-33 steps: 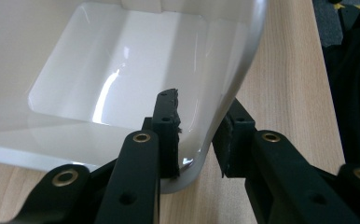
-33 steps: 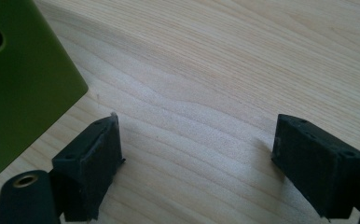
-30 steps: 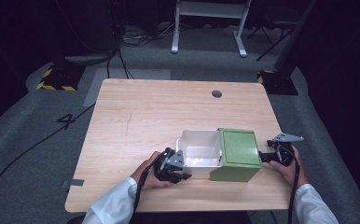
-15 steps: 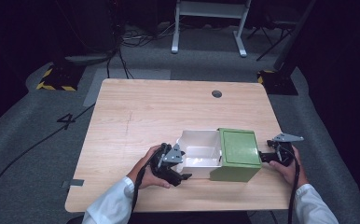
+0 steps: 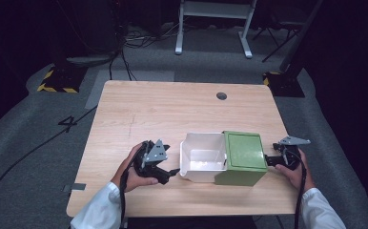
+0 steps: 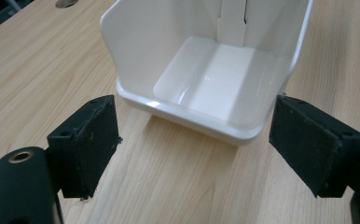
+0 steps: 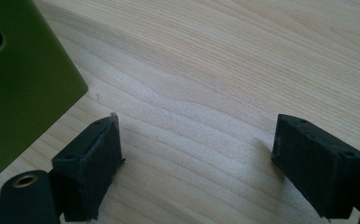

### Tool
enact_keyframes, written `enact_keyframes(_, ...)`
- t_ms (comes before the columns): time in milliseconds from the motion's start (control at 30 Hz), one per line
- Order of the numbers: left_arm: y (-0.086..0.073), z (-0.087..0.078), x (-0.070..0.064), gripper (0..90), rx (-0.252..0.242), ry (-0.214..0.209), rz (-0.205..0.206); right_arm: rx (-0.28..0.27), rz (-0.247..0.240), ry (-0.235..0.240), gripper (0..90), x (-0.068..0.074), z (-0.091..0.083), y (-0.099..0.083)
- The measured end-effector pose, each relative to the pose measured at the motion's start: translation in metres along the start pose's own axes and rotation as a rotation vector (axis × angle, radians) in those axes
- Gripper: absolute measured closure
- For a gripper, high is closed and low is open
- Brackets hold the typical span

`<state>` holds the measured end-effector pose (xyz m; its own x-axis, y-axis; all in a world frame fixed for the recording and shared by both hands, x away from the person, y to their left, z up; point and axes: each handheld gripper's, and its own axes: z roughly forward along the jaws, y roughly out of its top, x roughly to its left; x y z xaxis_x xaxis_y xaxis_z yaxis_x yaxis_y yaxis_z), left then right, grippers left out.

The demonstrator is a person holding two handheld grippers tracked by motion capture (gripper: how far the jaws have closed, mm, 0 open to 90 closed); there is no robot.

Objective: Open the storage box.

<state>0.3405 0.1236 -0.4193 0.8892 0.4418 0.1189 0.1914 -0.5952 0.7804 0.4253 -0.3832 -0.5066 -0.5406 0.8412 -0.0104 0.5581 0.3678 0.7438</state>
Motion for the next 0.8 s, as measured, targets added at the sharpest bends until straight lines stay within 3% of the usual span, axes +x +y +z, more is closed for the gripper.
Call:
enact_keyframes(267,-0.015,-0.018,0.006,16.1,0.021,0.066,-0.027,0.000,0.000,0.000,15.5,0.000,0.000,0.000)
enact_keyframes(433,-0.028,-0.026,0.011,16.2,0.067,0.103,-0.032,0.000,0.000,0.000,15.5,0.000,0.000,0.000)
enact_keyframes(633,-0.050,-0.035,0.019,16.3,0.101,0.149,-0.080,0.000,0.000,0.000,15.5,0.000,0.000,0.000)
enact_keyframes(800,-0.072,-0.036,0.028,16.5,0.164,0.196,-0.115,0.000,0.000,0.000,15.5,0.000,0.000,0.000)
